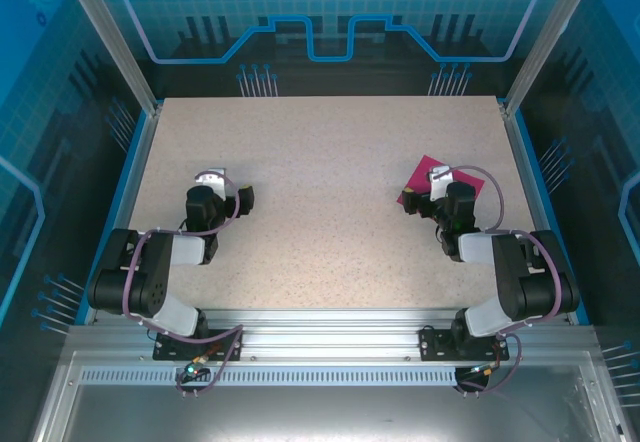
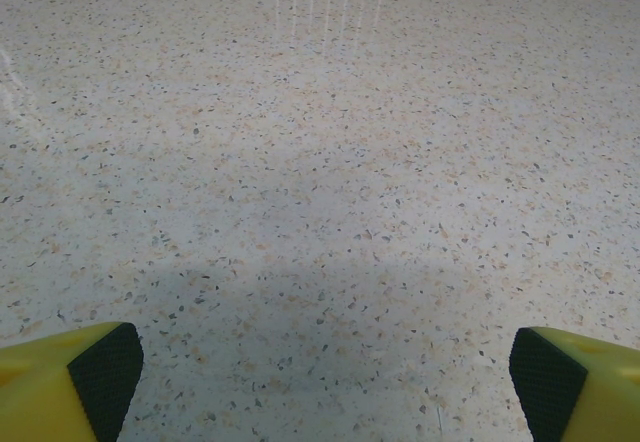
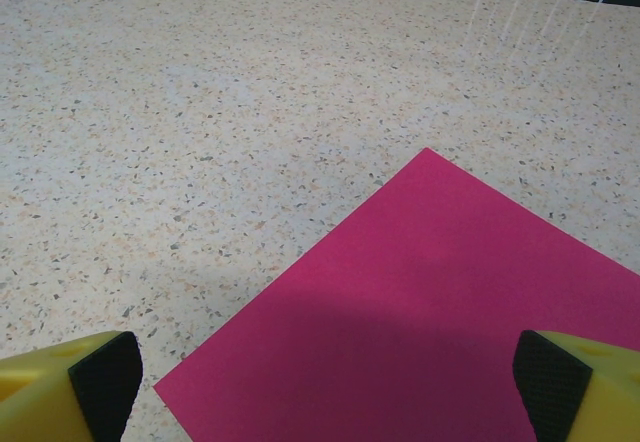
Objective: Fold a paper plane with a square sheet of paper (pick it up from the middle)
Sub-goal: Move the paper to the center of the table.
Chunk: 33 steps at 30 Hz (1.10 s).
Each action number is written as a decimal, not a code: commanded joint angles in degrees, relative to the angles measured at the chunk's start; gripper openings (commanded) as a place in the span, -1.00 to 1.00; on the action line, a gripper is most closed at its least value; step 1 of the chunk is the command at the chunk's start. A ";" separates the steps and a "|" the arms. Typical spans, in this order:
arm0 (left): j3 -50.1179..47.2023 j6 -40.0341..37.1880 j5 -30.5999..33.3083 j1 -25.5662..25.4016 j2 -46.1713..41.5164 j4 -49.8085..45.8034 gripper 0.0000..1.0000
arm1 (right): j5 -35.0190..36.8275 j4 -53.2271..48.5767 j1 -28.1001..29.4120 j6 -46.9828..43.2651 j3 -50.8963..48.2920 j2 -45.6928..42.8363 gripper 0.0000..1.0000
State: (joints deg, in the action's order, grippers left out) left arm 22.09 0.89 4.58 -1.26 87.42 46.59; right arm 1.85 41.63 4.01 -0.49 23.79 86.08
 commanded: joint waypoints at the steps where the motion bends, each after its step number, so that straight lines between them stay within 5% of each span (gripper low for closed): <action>1: 1.04 -1.23 -1.95 0.87 -1.80 -0.58 0.97 | -1.86 1.39 -1.25 -0.79 0.83 -0.18 0.99; 5: -1.19 -0.18 -1.55 1.14 -8.33 -2.56 0.97 | -0.85 2.52 -0.19 -1.70 -0.52 -1.60 0.99; 9: 3.99 2.63 -1.89 1.52 -11.77 -15.99 0.97 | 1.65 -2.18 0.83 -1.85 0.53 -5.51 0.99; 15: 8.55 10.01 3.12 1.76 -16.68 -26.91 0.97 | 6.53 -49.95 0.69 9.55 19.51 -12.14 0.99; 18: 13.73 15.25 2.69 1.81 -18.51 -36.50 0.97 | 6.43 -63.79 0.48 15.18 26.19 -10.91 0.99; 26: 14.60 29.39 0.04 2.07 -24.03 -43.82 0.97 | -10.34 -66.17 -4.43 27.20 26.92 -6.84 0.99; 33: 15.62 34.93 -19.93 2.09 -19.83 -42.46 0.97 | -17.23 -64.50 -5.15 29.29 29.83 3.49 0.94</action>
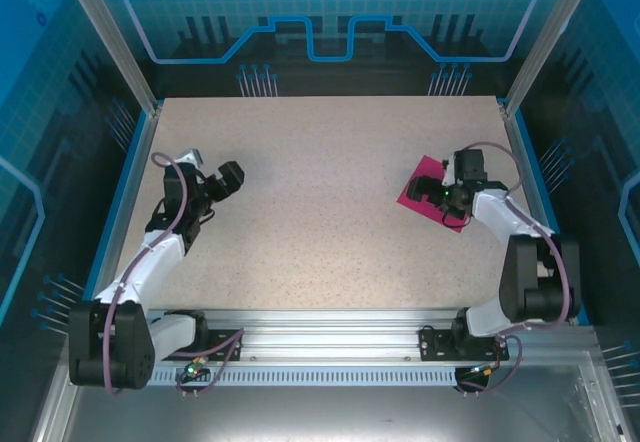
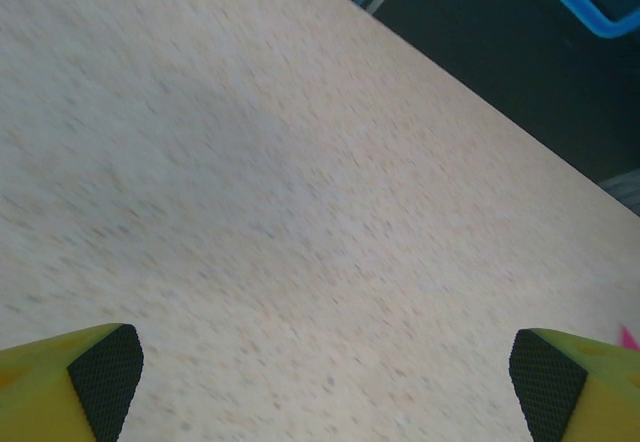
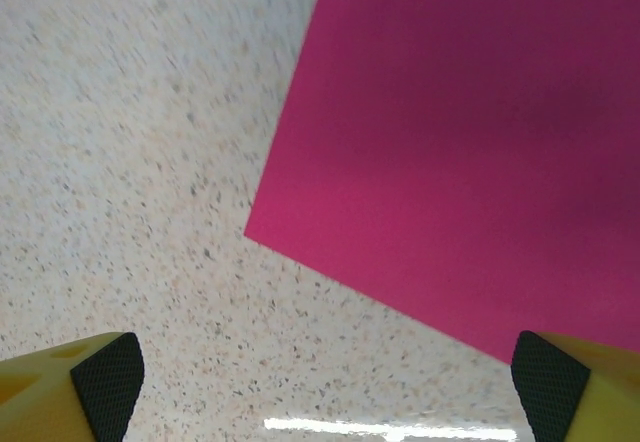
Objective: Fold a paper plane with a square sheet of paper (pick it up from the middle)
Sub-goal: Move the paper to the center of the table.
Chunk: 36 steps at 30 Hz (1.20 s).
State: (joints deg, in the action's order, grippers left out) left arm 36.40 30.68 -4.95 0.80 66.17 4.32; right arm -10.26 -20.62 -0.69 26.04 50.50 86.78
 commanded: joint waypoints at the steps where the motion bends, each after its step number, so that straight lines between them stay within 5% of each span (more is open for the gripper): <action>1: 1.30 5.15 -11.42 -0.39 1.78 0.07 0.97 | -5.91 -2.32 -0.24 2.77 4.08 4.12 0.92; 10: 4.43 -1.19 -12.28 -7.49 2.09 -8.42 0.97 | -0.84 -6.51 3.31 5.57 15.39 17.90 0.82; 19: 2.70 -2.46 -10.62 -7.78 -0.08 -10.46 0.97 | 2.18 -11.01 7.43 4.18 18.65 23.08 0.75; 22: 2.84 -2.55 -10.85 -7.78 0.16 -10.48 0.97 | -1.69 -12.59 9.66 2.53 18.66 23.35 0.69; 27: 2.54 -2.68 -10.79 -7.82 -0.20 -10.93 0.97 | -0.72 -15.40 16.63 -0.27 17.12 21.85 0.66; 36: 0.89 -3.50 -12.05 -7.96 -2.28 -11.50 0.97 | 2.61 -20.52 38.00 -9.70 16.73 20.81 0.64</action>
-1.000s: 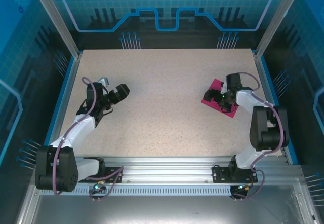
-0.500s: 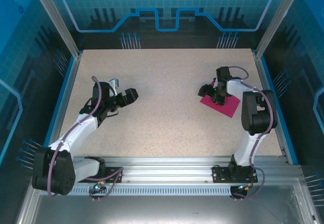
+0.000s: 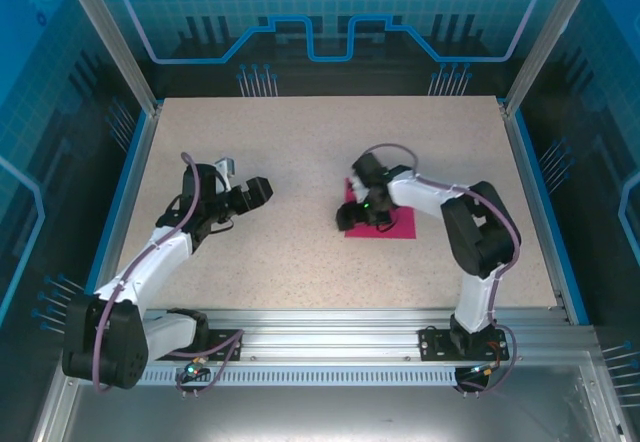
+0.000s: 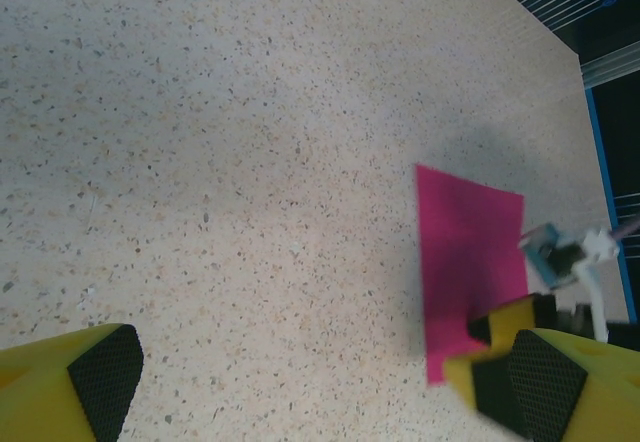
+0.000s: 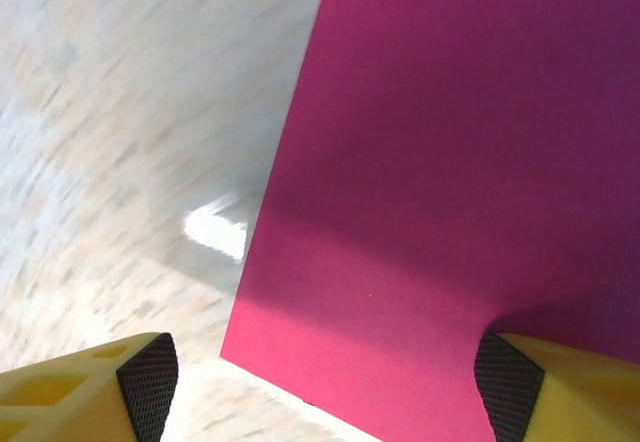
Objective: Fold a paper plane with a square sheet of paper (pick it up from the middle)
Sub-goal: Move the paper to the center of the table.
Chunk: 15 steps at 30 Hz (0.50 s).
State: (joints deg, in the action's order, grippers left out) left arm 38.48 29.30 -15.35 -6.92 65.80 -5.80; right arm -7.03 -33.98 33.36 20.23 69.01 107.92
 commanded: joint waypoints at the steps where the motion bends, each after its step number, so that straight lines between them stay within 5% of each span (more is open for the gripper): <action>1: -1.45 -2.14 -1.58 -0.29 -2.27 -1.40 0.97 | 0.09 -7.62 4.59 -4.12 -1.70 -1.24 0.64; 9: -2.80 -0.88 -1.48 -0.29 -3.86 0.53 0.97 | 12.05 -9.43 1.47 6.14 3.59 -6.89 0.74; 15: -3.65 -0.87 -1.53 -0.29 -4.89 0.96 0.97 | 6.98 -5.51 -0.91 9.13 6.18 -0.91 0.72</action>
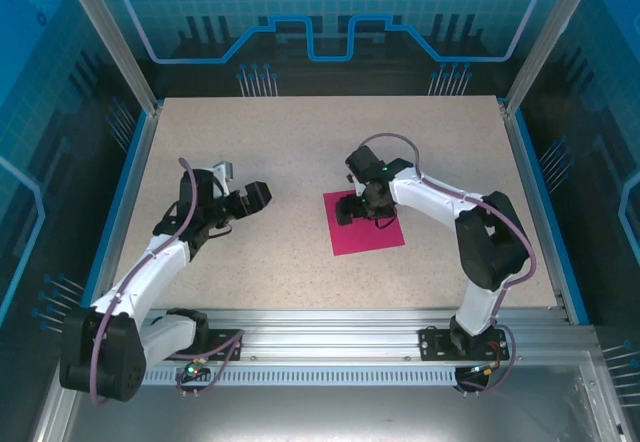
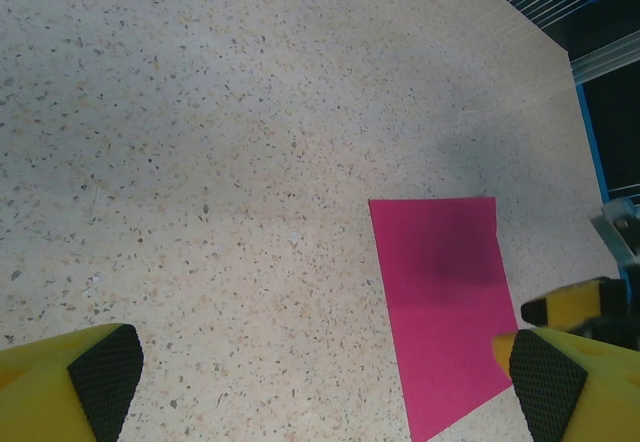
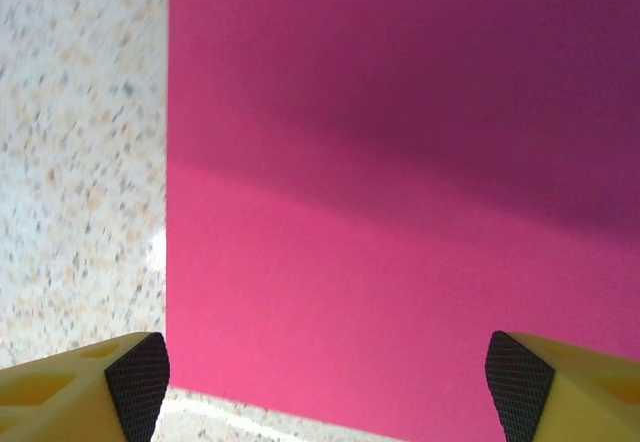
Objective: Fold a paper plane with a square sheet of paper (pick it up from the middle)
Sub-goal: Move the paper to the center of the table.
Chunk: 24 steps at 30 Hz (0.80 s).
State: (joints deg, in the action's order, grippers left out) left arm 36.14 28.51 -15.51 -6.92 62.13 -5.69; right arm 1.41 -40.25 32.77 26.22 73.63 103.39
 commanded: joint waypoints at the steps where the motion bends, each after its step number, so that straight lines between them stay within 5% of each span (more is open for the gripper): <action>1: -1.46 -0.19 -1.40 -0.25 -1.21 0.83 0.97 | -2.11 0.96 -0.26 3.28 2.56 4.67 0.71; 15: -4.06 -0.21 -0.31 -0.29 -3.42 3.94 0.97 | -4.74 0.17 6.37 4.57 7.76 15.66 0.68; 24: -5.06 2.74 -1.06 -0.29 -2.65 7.12 0.97 | -0.03 -2.20 8.10 4.61 10.52 10.21 0.72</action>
State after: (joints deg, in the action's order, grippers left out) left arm 32.03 29.04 -15.33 -6.92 59.59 -0.84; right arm 0.03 -39.64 39.86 30.70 82.08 116.25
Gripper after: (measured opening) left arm 0.986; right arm 0.853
